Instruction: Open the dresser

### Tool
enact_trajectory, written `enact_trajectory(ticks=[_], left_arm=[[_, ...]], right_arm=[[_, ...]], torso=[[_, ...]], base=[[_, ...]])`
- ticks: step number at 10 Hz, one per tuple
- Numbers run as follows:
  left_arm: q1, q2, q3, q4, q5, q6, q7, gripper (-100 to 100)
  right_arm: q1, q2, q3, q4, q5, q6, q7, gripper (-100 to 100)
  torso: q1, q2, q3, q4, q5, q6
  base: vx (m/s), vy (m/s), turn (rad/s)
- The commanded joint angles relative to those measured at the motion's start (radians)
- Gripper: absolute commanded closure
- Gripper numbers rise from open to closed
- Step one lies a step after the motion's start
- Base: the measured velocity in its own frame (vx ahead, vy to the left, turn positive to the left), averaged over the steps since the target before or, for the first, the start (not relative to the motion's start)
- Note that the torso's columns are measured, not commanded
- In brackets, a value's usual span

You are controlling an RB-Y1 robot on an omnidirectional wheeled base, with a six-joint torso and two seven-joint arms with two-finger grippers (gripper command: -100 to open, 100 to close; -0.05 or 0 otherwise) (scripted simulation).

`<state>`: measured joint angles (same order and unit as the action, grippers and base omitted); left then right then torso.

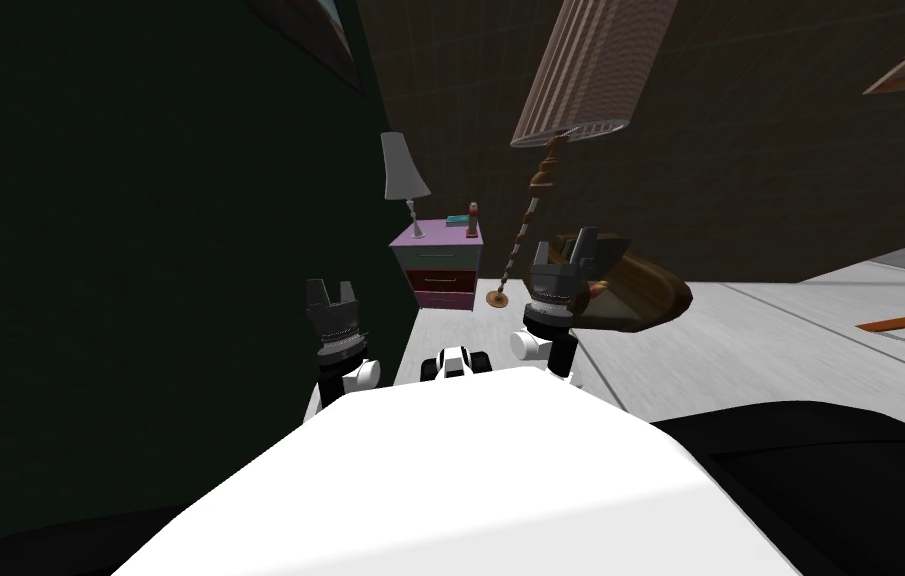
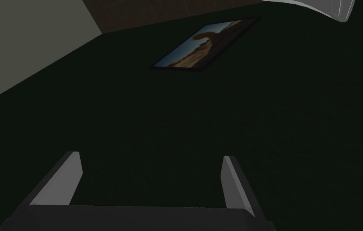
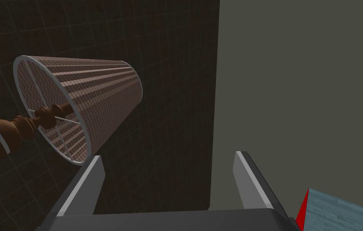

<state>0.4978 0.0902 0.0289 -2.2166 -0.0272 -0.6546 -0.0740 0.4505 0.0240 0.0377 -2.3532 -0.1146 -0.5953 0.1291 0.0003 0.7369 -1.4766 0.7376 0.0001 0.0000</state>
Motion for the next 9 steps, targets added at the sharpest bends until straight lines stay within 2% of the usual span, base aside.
enact_trajectory(ticks=[1,5,6,7,9], left_arm=[[-0.016,0.043,0.000,0.062,-0.003,-0.041,-0.014,-100],[-0.044,0.080,-0.001,0.184,-0.010,-0.130,-0.042,-100],[-0.052,0.087,-0.002,0.214,-0.012,-0.155,-0.051,-100],[-0.052,0.087,-0.002,0.228,-0.012,-0.155,-0.051,-100],[-0.069,0.098,-0.003,0.301,-0.016,-0.208,-0.068,-100]], right_arm=[[0.000,0.000,0.000,0.000,0.000,0.000,0.000,0],[0.000,0.000,0.000,0.000,0.000,0.000,0.000,0],[0.000,0.000,0.000,0.000,0.000,0.000,0.000,0],[0.000,0.000,0.000,0.000,0.000,0.000,0.000,0],[0.000,0.000,0.000,0.000,0.000,0.000,0.000,0]], torso=[[0.000,0.000,0.000,0.000,0.000,0.000],[-0.002,0.000,0.000,0.000,0.000,0.000],[-0.001,0.000,0.000,0.000,0.000,0.000],[0.001,0.001,0.001,0.000,0.000,0.000],[0.001,0.003,0.002,0.001,0.000,0.000]], base=[[0.106,-0.002,-0.034],[0.131,-0.031,-0.039],[0.141,-0.020,-0.047],[0.087,-0.008,-0.013],[0.121,-0.004,-0.044]])
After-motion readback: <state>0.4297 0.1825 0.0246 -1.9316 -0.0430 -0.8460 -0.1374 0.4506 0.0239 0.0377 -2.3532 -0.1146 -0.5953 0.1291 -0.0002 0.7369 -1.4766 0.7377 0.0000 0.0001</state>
